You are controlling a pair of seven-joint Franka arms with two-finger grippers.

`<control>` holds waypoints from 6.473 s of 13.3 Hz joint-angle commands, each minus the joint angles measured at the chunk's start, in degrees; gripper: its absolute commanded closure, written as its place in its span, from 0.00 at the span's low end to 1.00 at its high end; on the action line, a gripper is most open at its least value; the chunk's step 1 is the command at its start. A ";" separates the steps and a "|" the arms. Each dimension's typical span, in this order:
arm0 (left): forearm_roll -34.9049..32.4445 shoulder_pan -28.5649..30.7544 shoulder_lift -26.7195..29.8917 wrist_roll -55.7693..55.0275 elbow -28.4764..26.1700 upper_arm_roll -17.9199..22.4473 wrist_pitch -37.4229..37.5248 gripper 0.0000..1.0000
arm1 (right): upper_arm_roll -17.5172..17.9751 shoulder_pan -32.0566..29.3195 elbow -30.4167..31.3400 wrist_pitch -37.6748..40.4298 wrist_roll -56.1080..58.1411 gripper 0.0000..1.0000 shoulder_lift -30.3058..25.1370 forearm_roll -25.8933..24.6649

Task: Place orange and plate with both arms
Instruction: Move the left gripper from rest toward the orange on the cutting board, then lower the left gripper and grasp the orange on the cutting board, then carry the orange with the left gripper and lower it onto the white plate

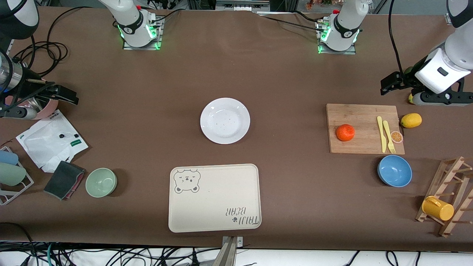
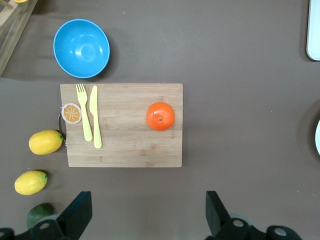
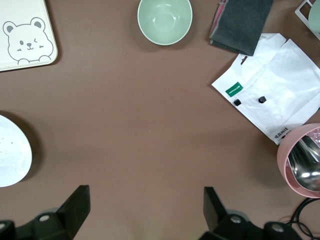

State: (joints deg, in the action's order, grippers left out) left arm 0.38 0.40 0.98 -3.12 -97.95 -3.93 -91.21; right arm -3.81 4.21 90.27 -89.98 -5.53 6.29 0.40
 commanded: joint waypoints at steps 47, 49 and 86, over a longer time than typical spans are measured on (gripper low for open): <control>-4.14 1.80 -17.41 1.62 -13.72 -4.07 -27.92 0.00 | 0.38 -0.43 -0.62 1.22 0.87 0.00 0.39 0.13; -7.93 1.63 -17.93 1.54 -18.56 -4.07 -36.18 0.00 | 0.38 -0.43 -0.62 1.22 0.79 0.00 0.39 0.13; -5.57 -30.26 -39.18 -66.63 14.18 -16.11 -33.90 0.78 | 0.38 -0.43 -0.54 2.00 1.49 0.00 1.09 0.21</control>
State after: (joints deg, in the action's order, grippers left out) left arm -6.07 -25.76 -31.65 -64.52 -90.50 -20.87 -122.26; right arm -3.73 4.15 90.30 -89.20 -5.05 6.99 0.41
